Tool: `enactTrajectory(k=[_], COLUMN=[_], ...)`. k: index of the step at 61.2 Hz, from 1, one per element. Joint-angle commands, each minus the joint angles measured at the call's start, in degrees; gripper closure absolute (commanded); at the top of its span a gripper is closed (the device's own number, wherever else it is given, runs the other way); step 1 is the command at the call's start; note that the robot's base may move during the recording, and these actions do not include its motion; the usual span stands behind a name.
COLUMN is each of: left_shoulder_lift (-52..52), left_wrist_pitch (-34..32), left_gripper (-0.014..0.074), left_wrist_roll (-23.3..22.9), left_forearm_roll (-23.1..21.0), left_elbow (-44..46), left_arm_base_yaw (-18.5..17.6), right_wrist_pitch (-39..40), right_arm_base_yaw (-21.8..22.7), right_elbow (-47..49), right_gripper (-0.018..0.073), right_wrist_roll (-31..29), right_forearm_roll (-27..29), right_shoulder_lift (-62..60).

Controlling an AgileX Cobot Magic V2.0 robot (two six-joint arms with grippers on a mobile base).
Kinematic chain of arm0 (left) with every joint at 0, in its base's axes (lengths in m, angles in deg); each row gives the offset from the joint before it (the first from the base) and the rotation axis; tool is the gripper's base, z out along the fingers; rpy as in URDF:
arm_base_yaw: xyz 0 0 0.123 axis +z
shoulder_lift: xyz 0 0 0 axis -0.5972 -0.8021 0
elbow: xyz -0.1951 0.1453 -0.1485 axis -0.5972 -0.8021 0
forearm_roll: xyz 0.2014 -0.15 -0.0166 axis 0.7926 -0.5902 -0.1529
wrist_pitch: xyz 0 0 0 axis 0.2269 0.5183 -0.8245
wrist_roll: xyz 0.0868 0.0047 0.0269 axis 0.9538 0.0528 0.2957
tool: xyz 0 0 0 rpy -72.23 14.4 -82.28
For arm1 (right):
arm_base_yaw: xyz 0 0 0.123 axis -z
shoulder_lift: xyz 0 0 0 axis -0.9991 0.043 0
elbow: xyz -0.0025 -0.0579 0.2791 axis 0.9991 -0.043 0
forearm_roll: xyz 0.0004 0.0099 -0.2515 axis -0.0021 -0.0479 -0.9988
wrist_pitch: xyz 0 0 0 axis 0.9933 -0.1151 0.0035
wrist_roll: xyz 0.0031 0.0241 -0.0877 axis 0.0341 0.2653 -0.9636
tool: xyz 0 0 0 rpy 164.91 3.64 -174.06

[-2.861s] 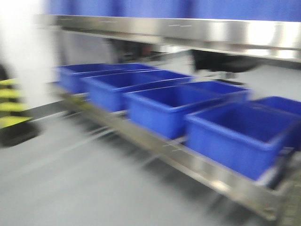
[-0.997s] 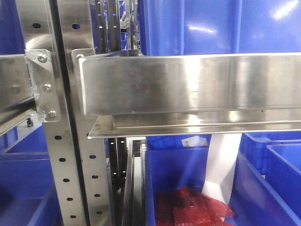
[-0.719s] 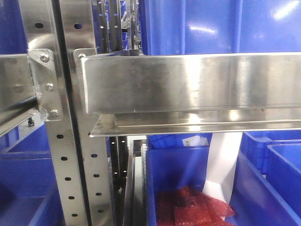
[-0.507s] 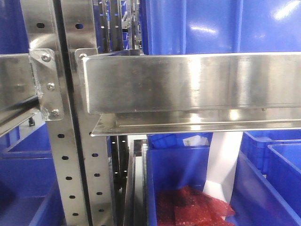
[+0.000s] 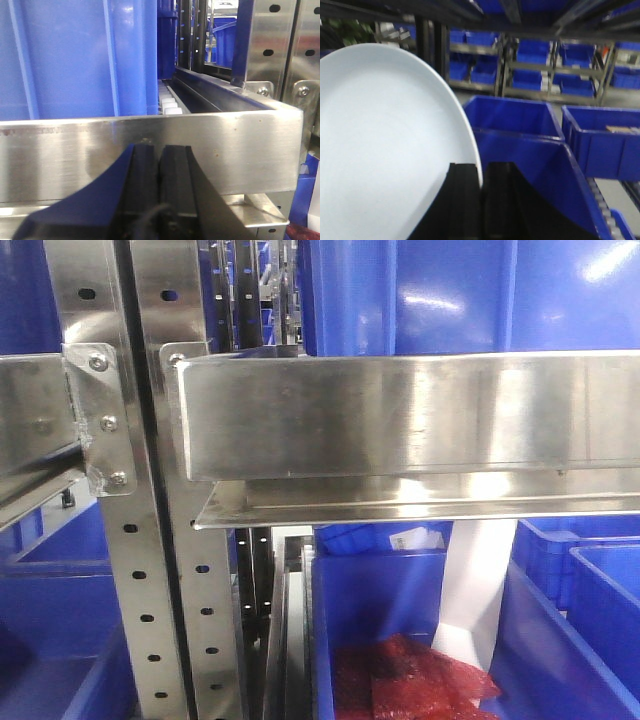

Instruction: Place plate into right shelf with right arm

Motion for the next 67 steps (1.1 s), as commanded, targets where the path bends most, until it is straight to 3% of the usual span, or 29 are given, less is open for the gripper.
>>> enactTrajectory(k=[1,11,27,60,67], left_shoulder_lift=[0.42,0.42,0.42,0.42,0.42], left_wrist_pitch=[-5.01,-5.01,-5.01,-5.01,-5.01], left_gripper=[0.0643,0.0643,0.0643,0.0643,0.0643], left_wrist_roll=[-0.14,-0.14,-0.14,-0.14,-0.14], left_forearm_roll=[-0.12,-0.12,-0.12,-0.12,-0.12], left_elbow=[0.84,0.84,0.84,0.84,0.84], left_arm_base_yaw=[-0.37,-0.37,-0.37,-0.37,-0.37], right_wrist_pitch=[0.4,-1.13,1.82,4.7,4.39], right_arm_base_yaw=[1.13,6.17,13.68,14.18,14.18], right_elbow=[7.55,12.58,12.88,12.88,12.88], right_gripper=[0.0505,0.0505,0.0505,0.0501,0.0432], right_wrist_roll=[0.19,0.19,0.14,0.14,0.14], right_forearm_roll=[-2.75,-3.27,-3.27,-1.09,0.98], right_shoulder_lift=[4.8,11.56,19.02,31.46,31.66])
